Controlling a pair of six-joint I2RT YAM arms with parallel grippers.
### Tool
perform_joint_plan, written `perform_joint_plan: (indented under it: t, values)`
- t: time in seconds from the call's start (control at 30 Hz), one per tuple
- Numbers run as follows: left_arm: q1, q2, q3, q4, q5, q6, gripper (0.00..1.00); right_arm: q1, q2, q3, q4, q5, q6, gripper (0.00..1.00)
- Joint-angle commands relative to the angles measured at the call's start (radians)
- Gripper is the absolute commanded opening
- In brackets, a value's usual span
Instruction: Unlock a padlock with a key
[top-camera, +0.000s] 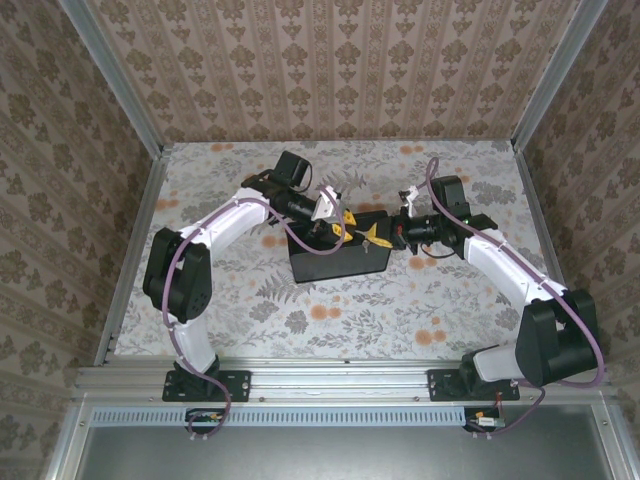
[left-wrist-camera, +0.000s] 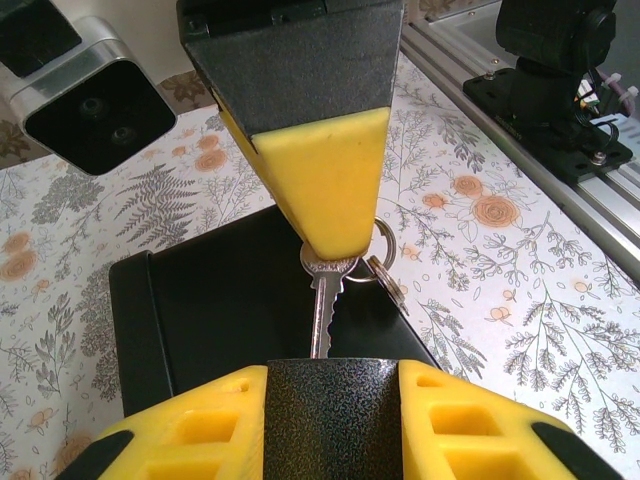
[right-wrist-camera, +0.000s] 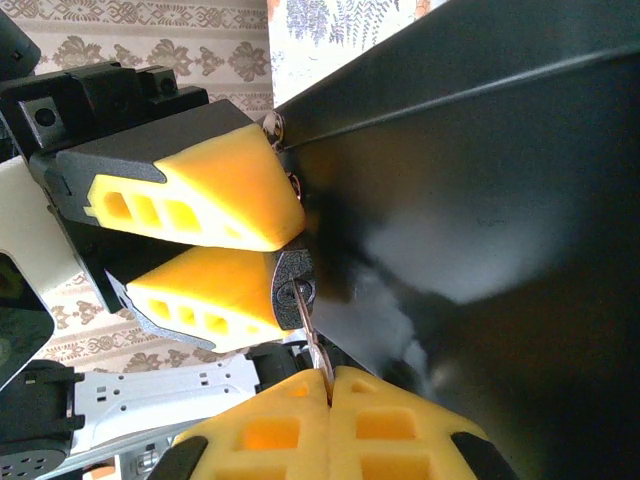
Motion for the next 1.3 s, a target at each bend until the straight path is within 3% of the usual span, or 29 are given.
perform_joint_plan:
  t: [0.0,0.2,0.37,0.6,0.87,1.07,1.27]
  values:
    - [-0.002,0.006,0.055,-0.010,0.052,-0.006,0.22,0.014,0.005,0.014,0.026,0.002,0.015,0.00]
    - [-0.005,0.008,0.057,-0.016,0.049,0.000,0.22,0.019,0.007,0.016,0.034,-0.001,0.018,0.00]
    - [-0.008,0.005,0.052,-0.069,0.066,0.091,0.23,0.020,-0.002,0.010,0.070,-0.014,0.029,0.00]
    - [-0.002,0.012,0.050,-0.040,0.095,0.081,0.23,0.028,0.013,-0.023,0.185,-0.103,0.054,0.00]
    - [0.011,0.012,0.043,-0.030,0.128,0.087,0.22,0.038,0.048,-0.031,0.191,-0.147,0.057,0.00]
    - [0.009,0.015,0.082,-0.213,0.171,0.257,0.22,0.015,0.070,-0.010,0.165,-0.147,0.038,0.00]
    - [0.007,0.027,0.116,-0.304,0.170,0.327,0.22,0.013,0.084,0.011,0.141,-0.164,0.008,0.00]
